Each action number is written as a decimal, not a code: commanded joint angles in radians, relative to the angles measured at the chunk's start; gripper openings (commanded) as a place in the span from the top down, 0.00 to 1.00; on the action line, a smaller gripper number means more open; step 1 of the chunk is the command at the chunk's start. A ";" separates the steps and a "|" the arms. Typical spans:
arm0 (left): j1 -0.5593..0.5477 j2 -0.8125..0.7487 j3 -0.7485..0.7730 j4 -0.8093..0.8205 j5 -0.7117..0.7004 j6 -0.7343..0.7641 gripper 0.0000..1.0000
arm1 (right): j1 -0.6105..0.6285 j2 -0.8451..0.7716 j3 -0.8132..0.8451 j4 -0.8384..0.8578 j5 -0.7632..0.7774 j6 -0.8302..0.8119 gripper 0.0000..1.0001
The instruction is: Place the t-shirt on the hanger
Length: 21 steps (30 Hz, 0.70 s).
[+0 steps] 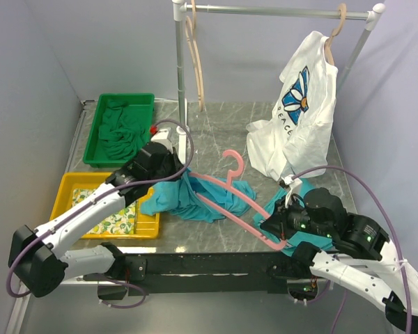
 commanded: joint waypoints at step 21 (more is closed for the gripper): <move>-0.101 -0.165 0.275 -0.121 0.126 0.436 0.99 | 0.008 0.060 -0.042 0.397 -0.143 -0.108 1.00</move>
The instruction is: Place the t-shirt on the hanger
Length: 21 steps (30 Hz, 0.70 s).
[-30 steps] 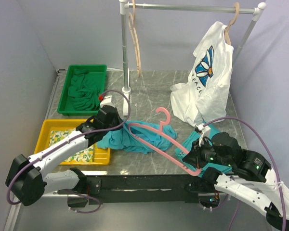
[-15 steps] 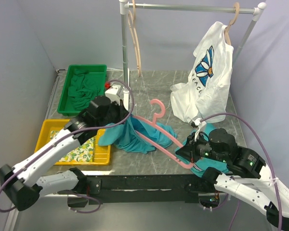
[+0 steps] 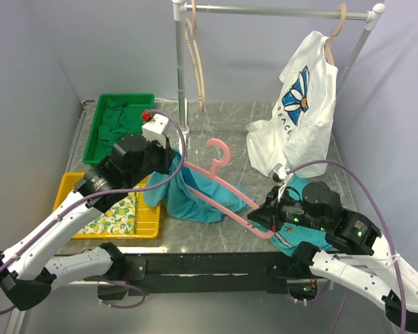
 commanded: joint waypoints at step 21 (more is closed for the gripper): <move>-0.077 -0.141 -0.175 0.151 0.038 -0.036 0.66 | 0.020 0.072 -0.268 0.549 -0.057 0.059 1.00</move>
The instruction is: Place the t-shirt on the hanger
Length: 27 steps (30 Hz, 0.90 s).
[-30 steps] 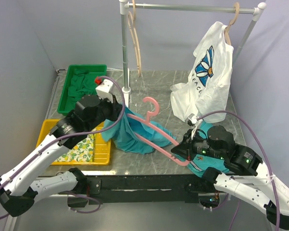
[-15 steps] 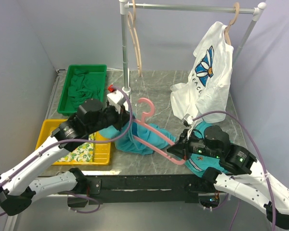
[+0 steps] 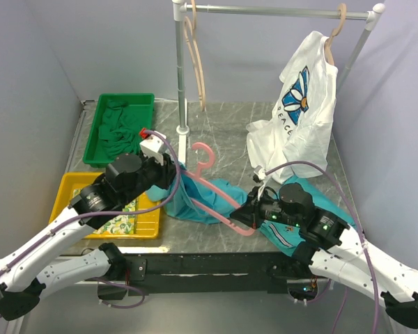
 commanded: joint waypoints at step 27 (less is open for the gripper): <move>-0.095 0.181 -0.089 0.271 -0.036 -0.018 0.35 | 0.053 0.154 -0.108 0.437 0.043 0.021 1.00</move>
